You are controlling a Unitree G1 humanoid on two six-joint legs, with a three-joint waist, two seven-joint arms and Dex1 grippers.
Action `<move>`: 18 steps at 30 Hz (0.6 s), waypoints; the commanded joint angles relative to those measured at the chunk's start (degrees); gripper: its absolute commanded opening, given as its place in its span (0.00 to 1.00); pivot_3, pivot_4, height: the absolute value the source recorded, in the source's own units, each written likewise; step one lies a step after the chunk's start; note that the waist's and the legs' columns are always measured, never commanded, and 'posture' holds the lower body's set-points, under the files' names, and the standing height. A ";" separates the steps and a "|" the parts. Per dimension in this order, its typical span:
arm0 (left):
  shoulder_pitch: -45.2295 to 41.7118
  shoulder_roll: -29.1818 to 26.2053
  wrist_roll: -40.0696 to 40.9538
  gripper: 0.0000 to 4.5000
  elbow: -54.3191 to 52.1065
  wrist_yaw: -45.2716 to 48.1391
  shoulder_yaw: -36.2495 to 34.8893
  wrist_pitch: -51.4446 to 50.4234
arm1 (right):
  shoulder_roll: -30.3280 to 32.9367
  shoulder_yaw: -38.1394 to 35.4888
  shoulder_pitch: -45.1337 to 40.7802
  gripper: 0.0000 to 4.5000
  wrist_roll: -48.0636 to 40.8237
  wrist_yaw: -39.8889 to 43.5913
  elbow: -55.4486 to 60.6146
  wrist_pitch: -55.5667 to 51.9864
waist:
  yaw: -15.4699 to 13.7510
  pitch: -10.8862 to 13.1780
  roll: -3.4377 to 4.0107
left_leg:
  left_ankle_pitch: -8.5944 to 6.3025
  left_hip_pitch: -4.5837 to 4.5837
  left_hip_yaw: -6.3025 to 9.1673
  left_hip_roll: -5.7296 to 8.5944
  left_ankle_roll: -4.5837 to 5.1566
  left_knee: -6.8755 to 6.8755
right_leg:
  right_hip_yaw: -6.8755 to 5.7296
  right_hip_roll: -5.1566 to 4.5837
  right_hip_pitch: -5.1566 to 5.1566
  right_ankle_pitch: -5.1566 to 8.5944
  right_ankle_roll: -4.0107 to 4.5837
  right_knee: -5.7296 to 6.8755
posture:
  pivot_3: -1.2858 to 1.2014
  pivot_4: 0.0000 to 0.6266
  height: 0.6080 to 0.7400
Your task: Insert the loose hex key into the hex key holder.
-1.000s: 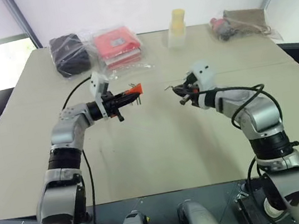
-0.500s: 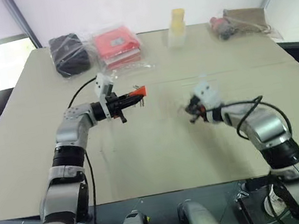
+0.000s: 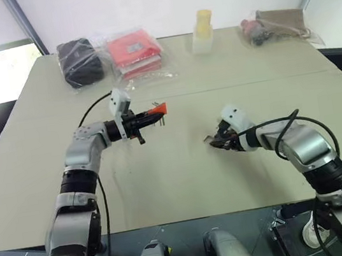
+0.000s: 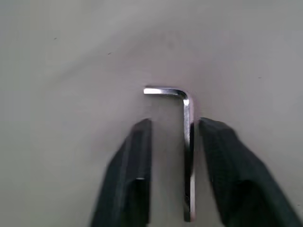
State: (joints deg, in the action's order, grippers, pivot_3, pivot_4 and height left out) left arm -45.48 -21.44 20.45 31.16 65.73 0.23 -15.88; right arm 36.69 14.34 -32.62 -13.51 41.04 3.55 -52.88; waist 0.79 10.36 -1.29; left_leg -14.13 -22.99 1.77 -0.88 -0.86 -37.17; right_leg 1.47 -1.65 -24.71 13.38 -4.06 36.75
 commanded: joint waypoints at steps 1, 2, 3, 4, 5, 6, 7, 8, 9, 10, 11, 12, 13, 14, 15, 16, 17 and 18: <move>-0.33 0.22 0.38 0.00 -2.91 -0.56 -0.73 0.88 | 1.05 0.56 -2.75 0.45 1.54 1.99 -3.11 1.59 | 0.00 0.00 0.00 | 0.00 0.00 0.00 0.00 0.00 -0.01 | 0.00 0.00 0.00 0.00 0.00 0.00 | 0.52 0.24 1.00; -0.23 0.30 0.39 0.00 -3.04 -0.67 -0.74 0.90 | 1.21 0.98 -3.53 0.45 2.05 2.63 -4.37 2.25 | 0.01 0.00 0.00 | 0.00 0.00 -0.01 0.00 0.00 0.00 | 0.00 0.00 0.00 0.00 0.00 0.00 | 0.52 0.24 1.00; -0.12 0.37 0.41 0.00 -3.20 -0.78 -0.76 0.89 | 1.43 1.51 -4.23 0.45 2.69 3.28 -5.56 3.02 | 0.01 0.00 0.00 | 0.00 0.00 -0.01 0.00 0.00 -0.01 | 0.00 0.00 0.00 0.00 0.00 0.00 | 0.52 0.24 1.00; 0.03 0.43 0.46 0.00 -3.41 -0.91 -0.78 0.87 | 1.61 2.13 -5.02 0.45 3.27 4.19 -7.01 3.82 | 0.02 0.00 0.00 | 0.00 0.00 -0.01 0.00 0.00 0.00 | 0.00 0.00 0.00 0.00 0.00 0.00 | 0.52 0.24 1.00; 0.21 0.51 0.51 0.00 -3.63 -1.07 -0.81 0.88 | 1.71 2.72 -5.78 0.45 3.83 5.13 -8.55 4.74 | 0.02 0.00 0.00 | 0.00 0.00 -0.01 0.00 0.00 0.00 | 0.00 0.00 0.00 0.00 0.00 0.00 | 0.52 0.24 1.00; 0.38 0.60 0.56 0.00 -3.82 -1.28 -0.87 0.91 | 1.75 3.28 -6.58 0.45 4.32 6.17 -10.19 5.59 | 0.03 0.00 0.00 | 0.00 0.01 -0.01 0.00 0.00 0.00 | 0.00 0.00 0.00 0.00 0.00 0.00 | 0.52 0.24 1.00; 0.61 0.68 0.63 0.00 -4.02 -1.46 -0.92 0.92 | 1.74 3.89 -7.38 0.45 4.78 7.31 -11.94 6.37 | 0.03 0.00 0.00 | 0.00 0.01 -0.01 0.00 0.00 0.00 | 0.00 0.00 0.00 0.00 0.00 0.00 | 0.52 0.24 1.00; 0.84 0.81 0.66 0.00 -4.28 -1.67 -0.93 0.91 | 1.78 4.45 -8.03 0.45 5.41 8.30 -13.56 7.36 | 0.03 0.00 0.00 | 0.00 0.01 -0.01 0.00 0.00 0.00 | 0.00 0.00 0.00 0.00 0.00 0.00 | 0.52 0.24 1.00; 1.12 0.94 0.69 0.00 -4.60 -1.88 -0.94 0.88 | 1.67 4.99 -8.73 0.45 6.07 9.19 -15.37 8.34 | 0.03 0.00 0.00 | 0.00 0.01 -0.01 0.00 0.00 -0.01 | 0.00 0.00 0.00 0.00 0.00 0.00 | 0.52 0.24 1.00; 1.35 1.06 0.71 0.00 -4.88 -2.06 -0.91 0.84 | 1.46 5.22 -9.34 0.45 6.31 10.11 -16.89 8.68 | 0.05 0.00 0.00 | 0.00 0.01 -0.01 0.00 0.00 -0.01 | 0.00 0.00 0.01 0.00 0.00 0.00 | 0.52 0.24 1.00; 1.65 1.12 0.75 0.00 -5.24 -2.22 -0.90 0.78 | 1.71 6.37 -9.82 0.45 7.24 11.57 -18.24 10.08 | 0.06 0.00 0.00 | 0.00 0.04 -0.01 0.00 0.00 -0.01 | 0.00 0.00 0.03 0.00 0.00 0.00 | 0.52 0.24 1.00; 1.86 1.14 0.78 0.00 -5.50 -2.33 -0.90 0.73 | 1.87 7.17 -10.16 0.45 7.93 12.65 -19.17 11.12 | 0.07 0.00 0.00 | 0.00 0.06 -0.01 0.00 0.00 -0.01 | 0.01 0.00 0.05 0.00 0.00 0.00 | 0.52 0.24 1.00; 2.11 1.13 0.85 0.00 -5.82 -2.44 -0.92 0.62 | 1.97 7.79 -10.41 0.40 8.28 14.00 -19.89 11.53 | 0.11 0.00 0.00 | 0.00 0.08 -0.01 0.00 0.00 -0.01 | 0.00 0.00 0.06 0.00 0.00 0.00 | 0.52 0.24 1.00; 2.33 1.10 0.90 0.00 -6.10 -2.52 -0.97 0.54 | 2.04 8.36 -10.61 0.34 8.70 15.20 -20.52 12.06 | 0.10 0.00 0.00 | 0.00 0.12 -0.02 0.00 0.00 0.00 | 0.01 0.00 0.10 0.00 0.00 0.00 | 0.52 0.24 1.00; 2.61 1.03 0.94 0.00 -6.37 -2.66 -1.06 0.43 | 1.97 8.78 -10.73 0.27 9.00 16.24 -21.10 12.24 | 0.10 0.00 0.00 | 0.00 0.13 -0.02 0.00 0.00 0.00 | 0.00 0.00 0.11 0.00 0.00 0.00 | 0.52 0.24 1.00; 2.83 1.01 0.98 0.00 -6.63 -2.79 -1.11 0.32 | 1.92 9.02 -10.79 0.16 9.32 17.05 -21.53 12.46 | 0.10 0.00 0.00 | 0.00 0.14 -0.02 0.00 0.00 0.00 | 0.00 0.00 0.11 0.00 0.00 0.00 | 0.52 0.24 1.00; 2.99 0.98 1.01 0.00 -6.81 -2.93 -1.18 0.26 | 1.89 9.37 -10.75 0.05 9.76 17.86 -21.82 12.78 | 0.08 0.00 0.00 | 0.00 0.15 -0.02 0.00 0.00 0.00 | 0.00 0.00 0.12 0.00 0.00 0.00 | 0.52 0.24 1.00; 3.11 0.96 1.04 0.00 -6.95 -3.07 -1.24 0.19 | 1.84 9.62 -10.62 0.01 10.12 18.49 -21.95 13.02 | 0.07 -0.01 -0.01 | 0.00 0.15 -0.02 0.00 0.00 0.00 | 0.00 0.00 0.12 0.00 0.00 0.00 | 0.52 0.24 1.00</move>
State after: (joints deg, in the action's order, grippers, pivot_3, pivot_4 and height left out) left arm -42.40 -20.16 20.62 26.61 63.03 0.21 -15.95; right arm 38.08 21.66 -44.61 -4.74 57.79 -16.76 -39.51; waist 0.86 10.36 -1.30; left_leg -14.13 -22.82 1.75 -0.88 -0.86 -37.17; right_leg 1.47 -1.65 -24.58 13.38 -4.06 36.75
